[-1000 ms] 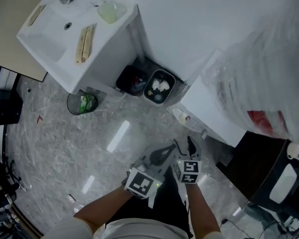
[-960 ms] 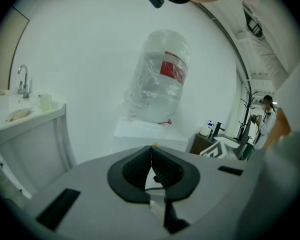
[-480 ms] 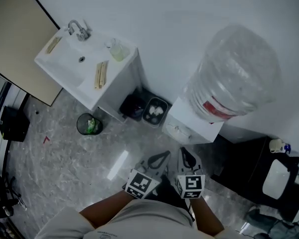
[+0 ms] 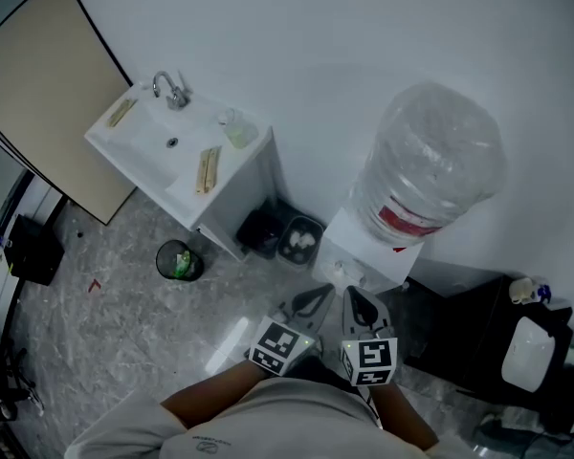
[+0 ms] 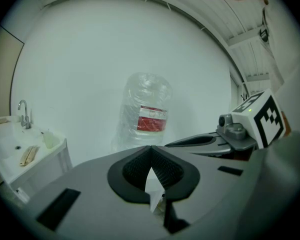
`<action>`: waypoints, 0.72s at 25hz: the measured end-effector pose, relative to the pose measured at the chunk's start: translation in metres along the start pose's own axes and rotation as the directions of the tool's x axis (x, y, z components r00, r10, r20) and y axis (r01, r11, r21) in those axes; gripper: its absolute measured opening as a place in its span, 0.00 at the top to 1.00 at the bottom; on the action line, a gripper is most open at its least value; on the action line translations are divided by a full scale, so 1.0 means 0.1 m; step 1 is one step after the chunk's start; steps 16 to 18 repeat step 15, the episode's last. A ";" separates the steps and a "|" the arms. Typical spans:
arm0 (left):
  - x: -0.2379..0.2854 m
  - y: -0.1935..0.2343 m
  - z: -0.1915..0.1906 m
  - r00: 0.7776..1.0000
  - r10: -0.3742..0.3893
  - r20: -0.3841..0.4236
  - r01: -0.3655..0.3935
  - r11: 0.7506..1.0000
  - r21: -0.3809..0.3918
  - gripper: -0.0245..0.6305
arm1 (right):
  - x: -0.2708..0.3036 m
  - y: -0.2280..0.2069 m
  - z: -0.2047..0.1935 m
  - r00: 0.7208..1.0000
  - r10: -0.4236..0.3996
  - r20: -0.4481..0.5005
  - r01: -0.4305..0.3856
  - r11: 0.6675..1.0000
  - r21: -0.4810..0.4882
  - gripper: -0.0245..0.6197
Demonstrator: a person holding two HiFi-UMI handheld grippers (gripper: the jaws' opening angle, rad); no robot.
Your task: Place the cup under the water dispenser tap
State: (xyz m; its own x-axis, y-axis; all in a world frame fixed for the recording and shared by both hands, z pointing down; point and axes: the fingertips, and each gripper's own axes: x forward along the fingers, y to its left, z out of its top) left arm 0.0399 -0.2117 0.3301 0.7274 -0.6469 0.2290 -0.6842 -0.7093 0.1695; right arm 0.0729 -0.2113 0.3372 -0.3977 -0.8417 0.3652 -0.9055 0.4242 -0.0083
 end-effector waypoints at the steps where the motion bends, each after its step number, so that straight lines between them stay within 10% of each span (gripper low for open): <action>1: 0.00 0.00 0.02 1.000 0.002 0.003 -0.002 1.000 -0.001 0.95 | -0.01 -0.01 0.04 1.000 -0.002 0.008 0.002 1.000 -0.005 0.94; 18: -0.05 -0.01 -0.02 1.000 0.010 -0.006 -0.010 1.000 -0.007 0.95 | -0.01 0.00 0.05 1.000 -0.002 0.009 0.002 1.000 -0.008 0.94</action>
